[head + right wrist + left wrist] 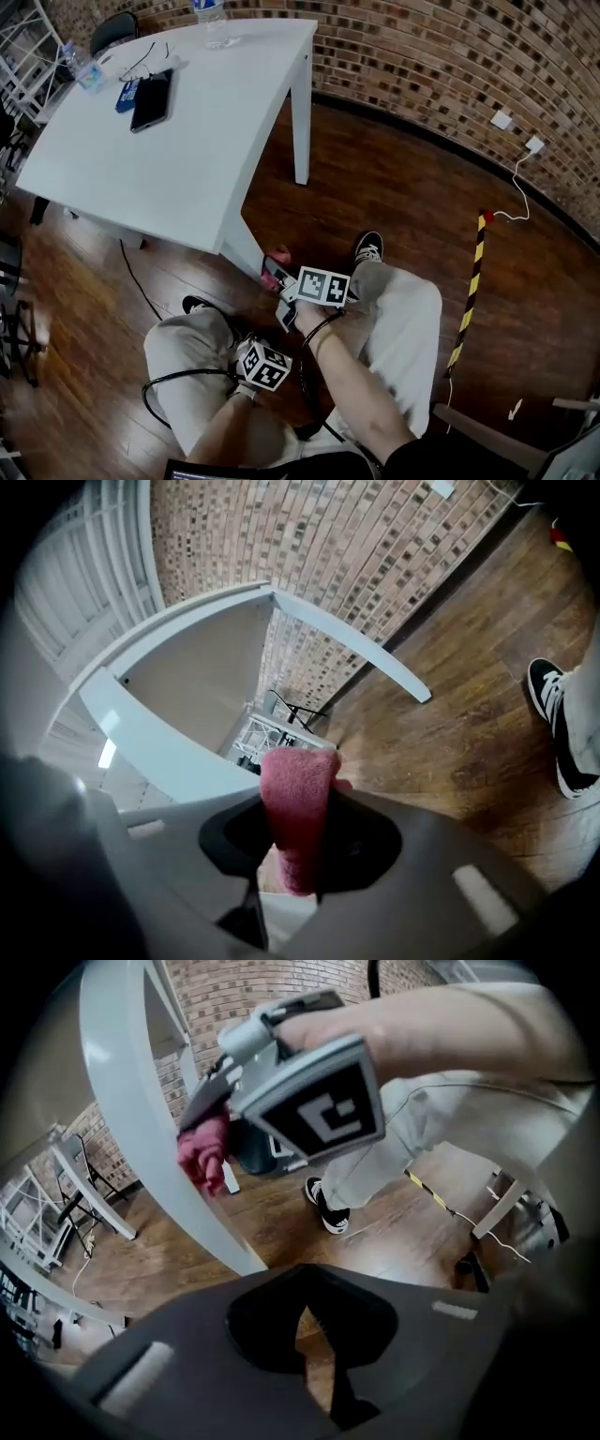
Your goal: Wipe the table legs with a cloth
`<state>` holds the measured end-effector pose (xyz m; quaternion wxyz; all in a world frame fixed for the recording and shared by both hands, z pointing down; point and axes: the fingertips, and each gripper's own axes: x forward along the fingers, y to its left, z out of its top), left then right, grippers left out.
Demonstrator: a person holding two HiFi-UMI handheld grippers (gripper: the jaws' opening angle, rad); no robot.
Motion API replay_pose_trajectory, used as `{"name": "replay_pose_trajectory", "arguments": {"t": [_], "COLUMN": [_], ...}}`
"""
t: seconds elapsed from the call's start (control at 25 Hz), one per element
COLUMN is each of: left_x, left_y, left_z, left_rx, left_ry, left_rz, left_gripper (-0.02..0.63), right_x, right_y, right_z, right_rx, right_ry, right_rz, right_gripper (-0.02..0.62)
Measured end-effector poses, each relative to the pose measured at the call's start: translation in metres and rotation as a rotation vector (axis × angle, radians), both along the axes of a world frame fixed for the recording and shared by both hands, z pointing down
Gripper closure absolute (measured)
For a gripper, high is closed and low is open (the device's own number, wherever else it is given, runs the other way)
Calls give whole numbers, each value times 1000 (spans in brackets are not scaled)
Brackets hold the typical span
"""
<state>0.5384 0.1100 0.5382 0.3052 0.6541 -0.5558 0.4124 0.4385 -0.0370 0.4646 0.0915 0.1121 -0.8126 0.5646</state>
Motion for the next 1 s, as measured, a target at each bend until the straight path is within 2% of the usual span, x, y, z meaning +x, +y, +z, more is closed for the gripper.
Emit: {"name": "replay_pose_trajectory", "arguments": {"t": [0.2, 0.48, 0.64, 0.84, 1.0], "left_x": [5, 23, 25, 32, 34], "left_y": [-18, -21, -19, -21, -28], "left_z": [-11, -11, -8, -2, -1], "left_rx": [49, 65, 51, 34, 23], "left_ry": [15, 38, 26, 28, 13], "left_rz": [-6, 23, 21, 49, 64], "left_gripper": [603, 603, 603, 603, 603], "right_x": [2, 4, 11, 14, 16], "right_y": [-2, -6, -7, -6, -5], "right_z": [-79, -155, -200, -257, -276], "right_rx": [45, 132, 194, 291, 367], "right_ry": [-119, -207, -263, -380, -397], "right_rz": [20, 57, 78, 77, 64], "right_gripper": [491, 491, 490, 491, 491]}}
